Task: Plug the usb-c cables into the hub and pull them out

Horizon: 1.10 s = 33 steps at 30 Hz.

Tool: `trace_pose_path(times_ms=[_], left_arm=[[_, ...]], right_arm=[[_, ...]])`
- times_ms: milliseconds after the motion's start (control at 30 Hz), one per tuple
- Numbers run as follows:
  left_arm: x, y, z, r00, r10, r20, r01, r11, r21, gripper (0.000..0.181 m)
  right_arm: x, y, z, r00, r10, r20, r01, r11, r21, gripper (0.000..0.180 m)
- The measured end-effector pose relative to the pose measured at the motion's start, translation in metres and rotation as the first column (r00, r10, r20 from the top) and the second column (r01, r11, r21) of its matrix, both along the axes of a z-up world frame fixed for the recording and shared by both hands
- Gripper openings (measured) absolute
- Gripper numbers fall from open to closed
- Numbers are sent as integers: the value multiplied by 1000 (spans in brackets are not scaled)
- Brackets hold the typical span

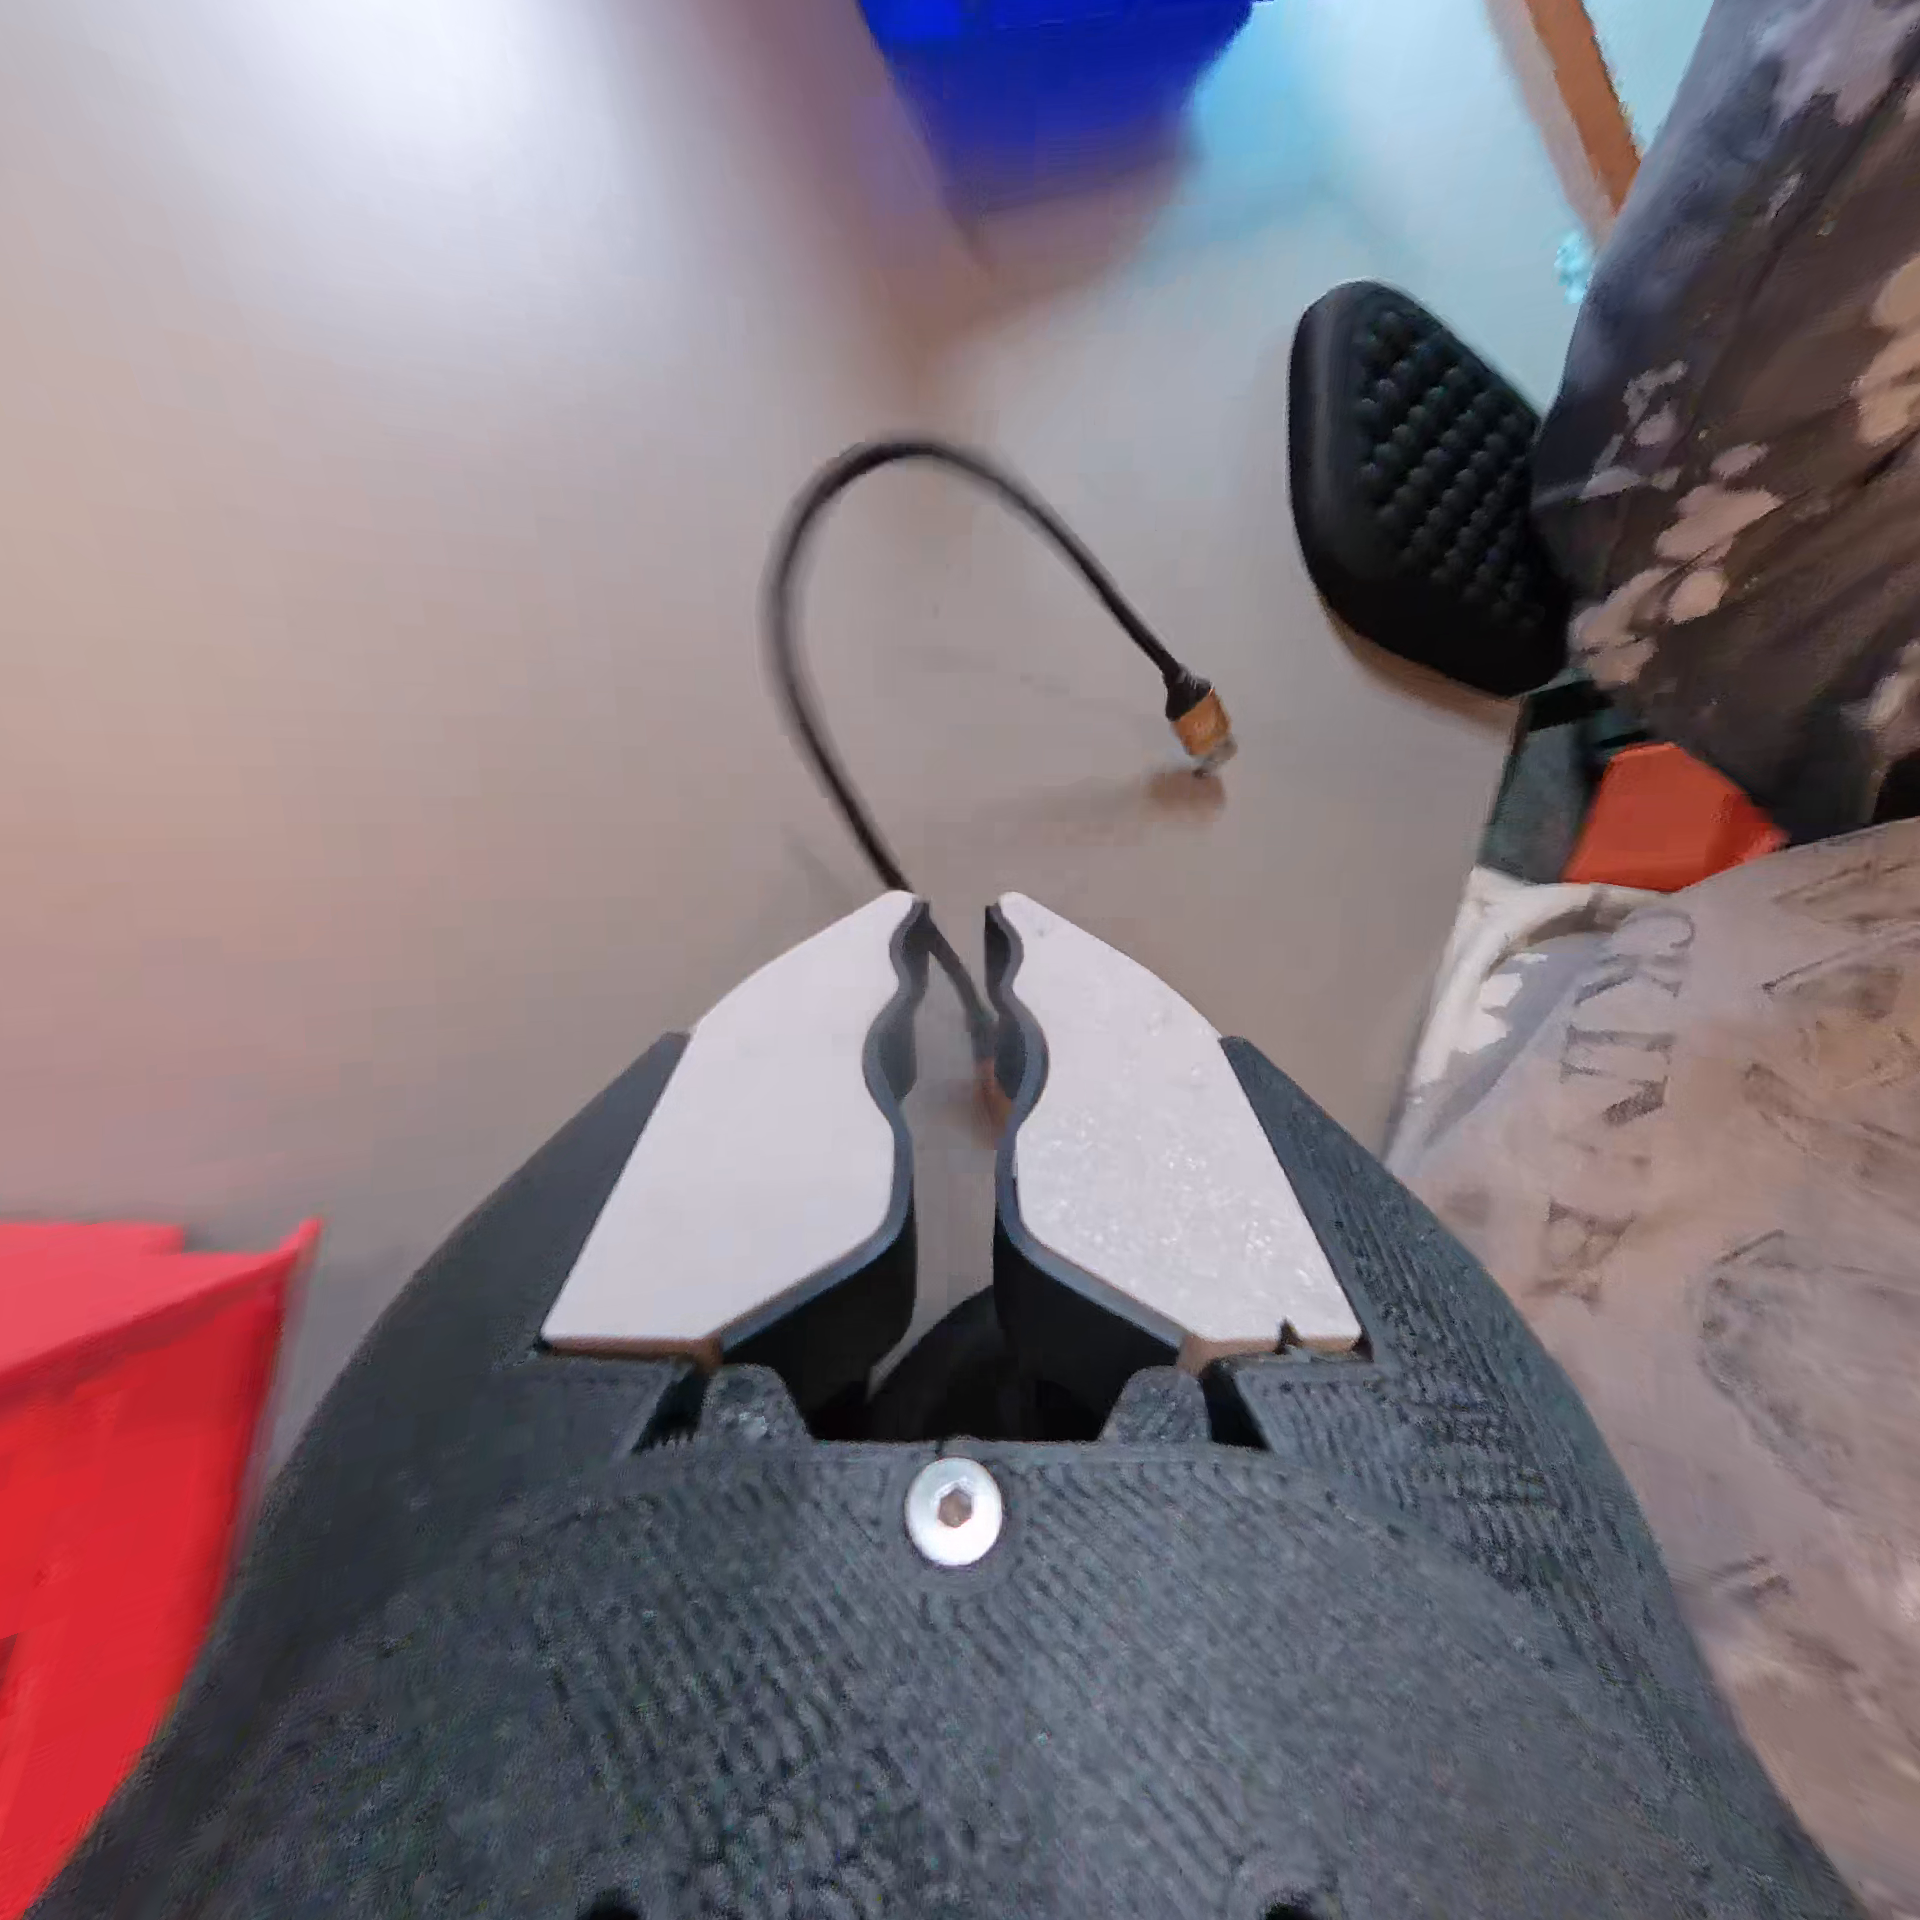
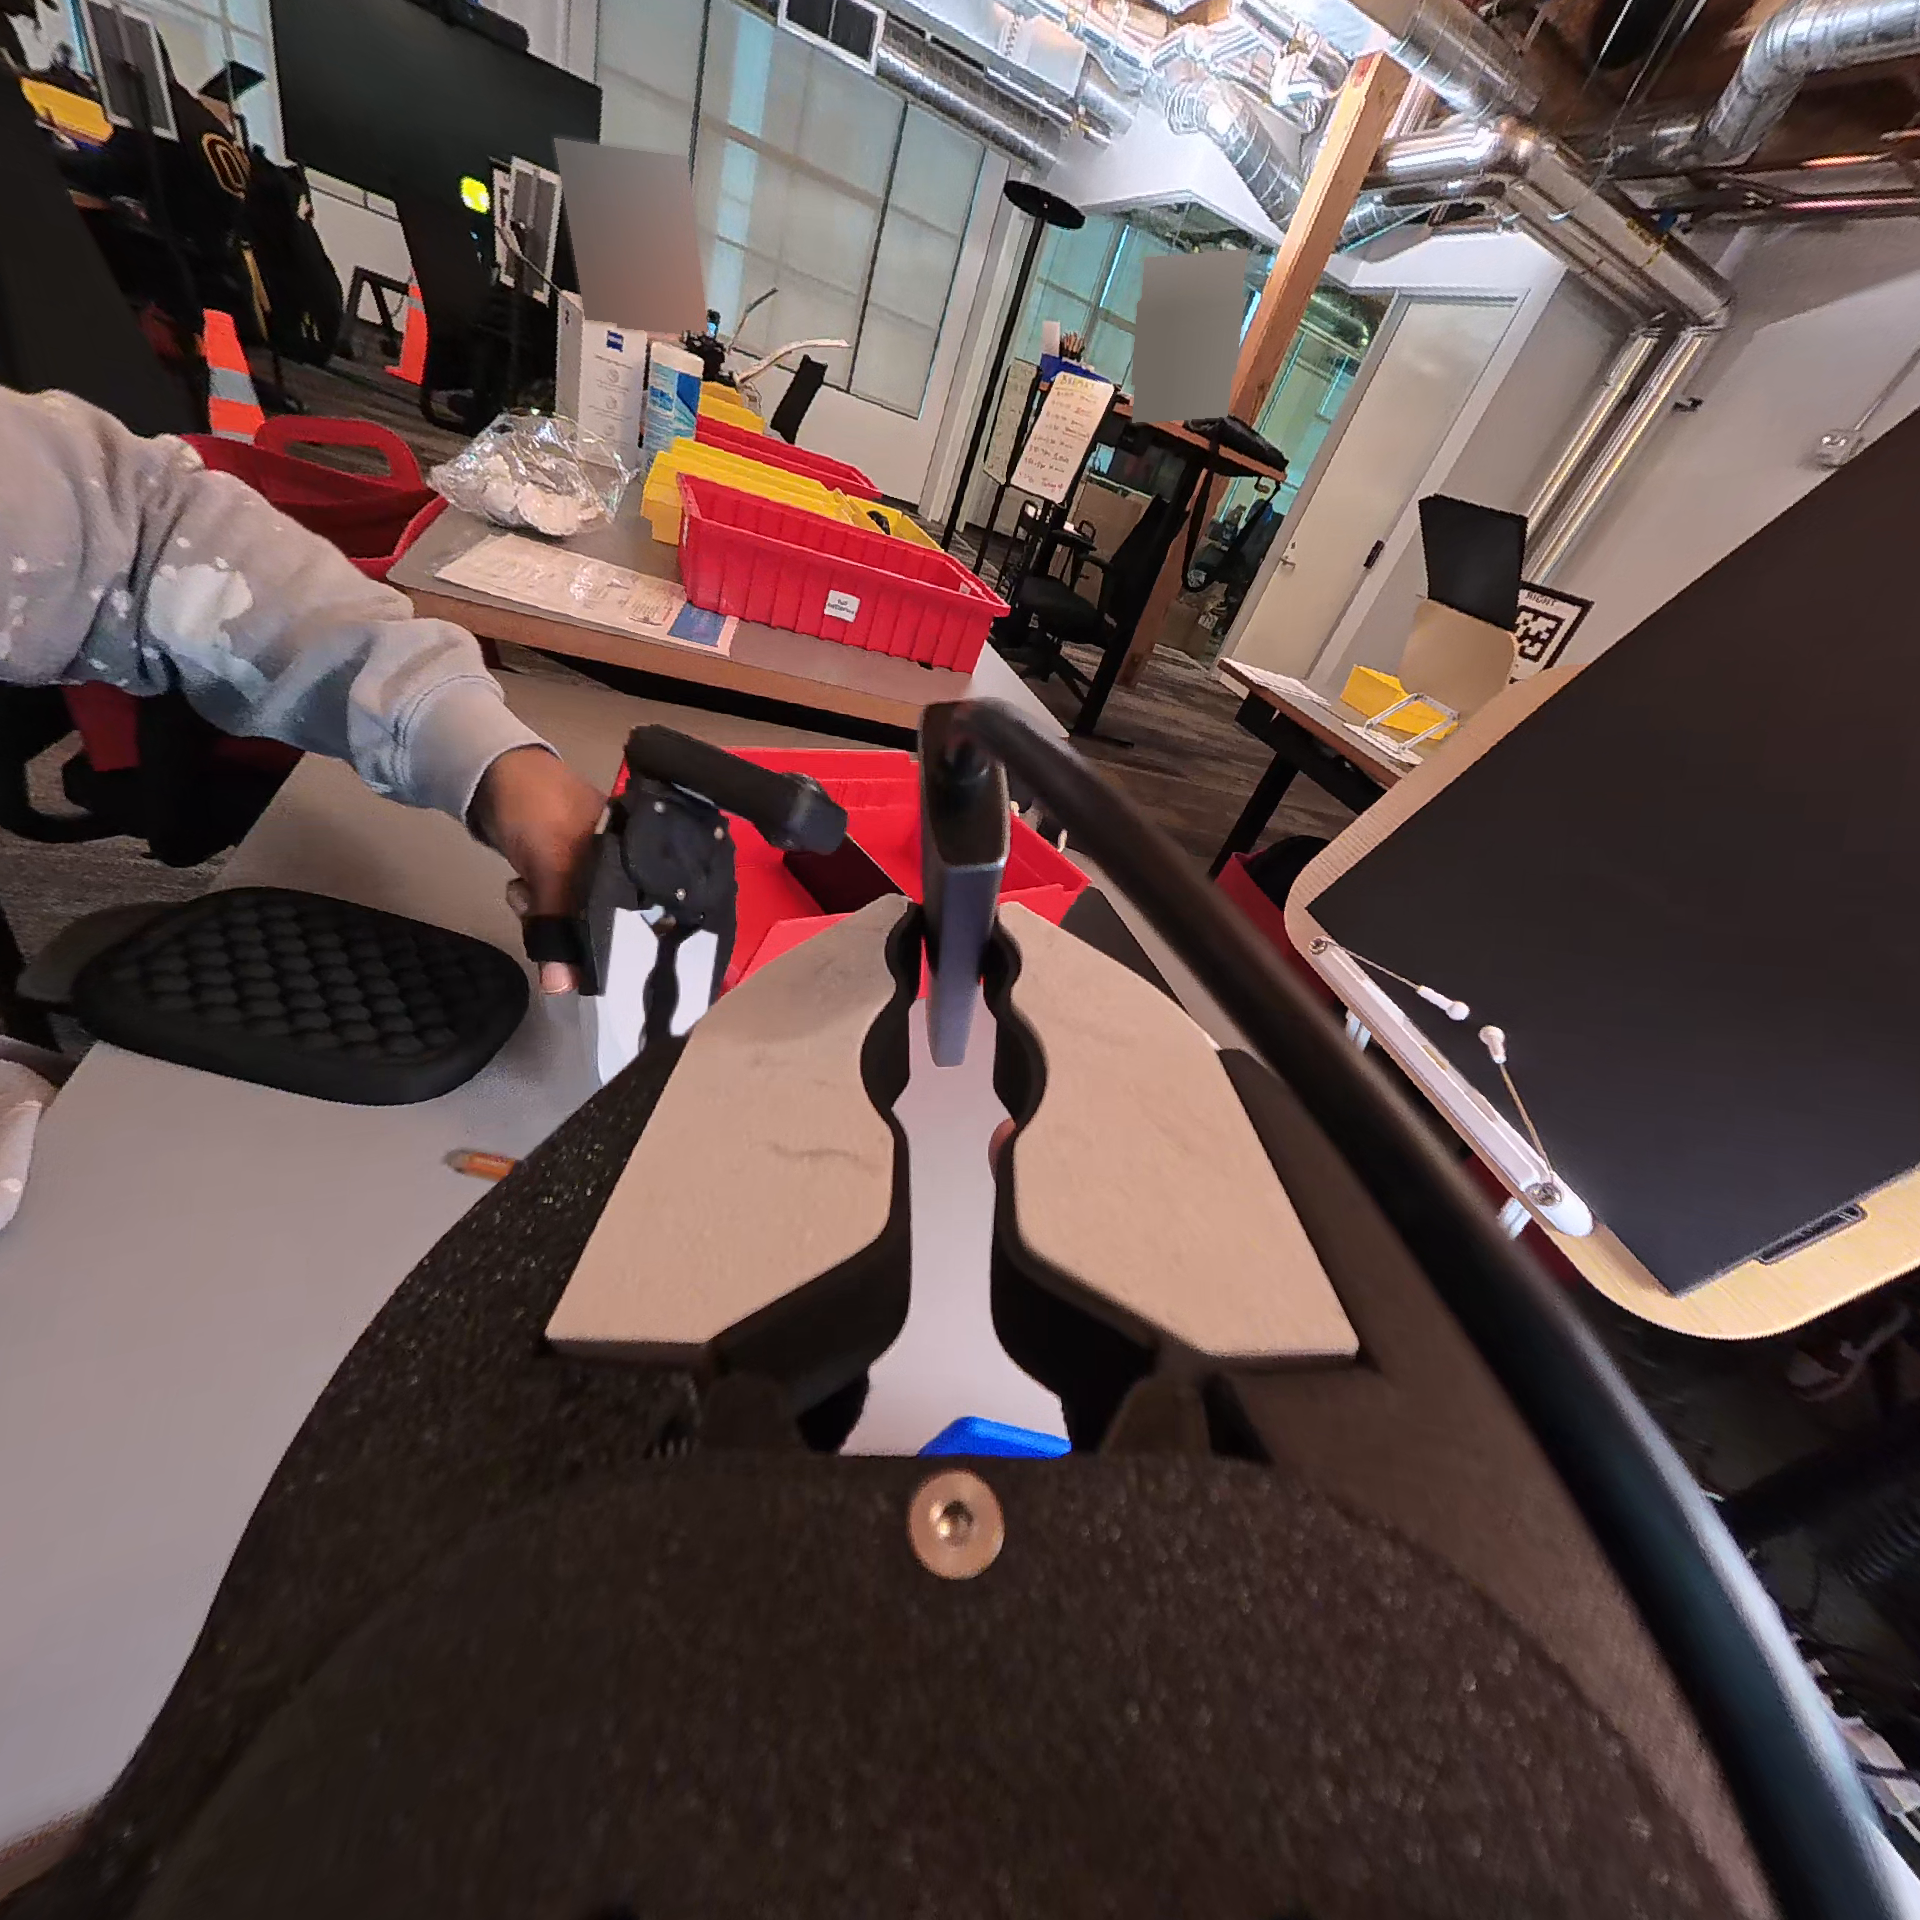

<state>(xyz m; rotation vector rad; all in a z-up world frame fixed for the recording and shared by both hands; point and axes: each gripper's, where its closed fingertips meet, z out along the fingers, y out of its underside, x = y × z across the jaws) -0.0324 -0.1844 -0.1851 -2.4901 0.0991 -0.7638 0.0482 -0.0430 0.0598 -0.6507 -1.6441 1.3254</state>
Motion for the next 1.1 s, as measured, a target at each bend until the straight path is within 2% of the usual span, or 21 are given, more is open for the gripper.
trace_pose_path(times_ms=[67, 167, 267, 333, 433, 533, 633, 733, 800, 867, 1000, 1067, 1100], left_arm=[[-4, 3, 5, 985, -73, -156, 84, 994, 70, 14], [6, 12, 15, 917, -195, -349, 256, 957, 138, 20], [40, 24, 9, 813, -361, -457, 467, 873, 142, 24], [62, 30, -4, 716, -476, -511, 601, 792, 105, 27], [84, 42, -25, 583, -606, -541, 733, 680, 28, 28], [96, 54, -33, 517, -679, -521, 795, 607, -3, 29], [105, 57, -40, 418, -750, -513, 858, 511, -47, 29], [109, 59, -49, 348, -791, -503, 880, 461, -116, 27], [106, 67, -49, 359, -788, -501, 866, 481, -137, 14], [91, 85, -49, 441, -732, -519, 788, 593, -167, 9], [24, 115, -47, 668, -487, -562, 466, 863, -195, 8], [-11, 111, -46, 737, -391, -551, 316, 920, -230, 8], [-25, 106, -44, 749, -360, -557, 278, 933, -229, 8]], right_arm=[[-1, 2, 0, 1000, -1, 1, 1, 1000, -5, 10], [-4, 2, -1, 1000, -5, 4, 5, 1000, -6, 11], [-3, 1, -1, 1000, -5, 2, 5, 1000, -5, 10], [-1, 2, 0, 1000, -6, -1, 6, 1000, -3, 10], [3, 5, 2, 1000, -13, -9, 13, 1000, -6, 10], [7, 10, 4, 1000, -20, -16, 20, 1000, -9, 11], [7, 14, 4, 1000, -22, -19, 22, 1000, -17, 11], [7, 16, 4, 999, -26, -18, 26, 1000, -17, 11], [9, 18, 5, 999, -29, -22, 29, 999, -18, 10], [11, 19, 7, 999, -33, -29, 32, 999, -21, 10], [16, 24, 11, 998, -43, -44, 42, 999, -28, 10], [18, 26, 12, 998, -48, -50, 46, 998, -32, 10], [18, 26, 13, 997, -50, -52, 49, 998, -34, 11]])
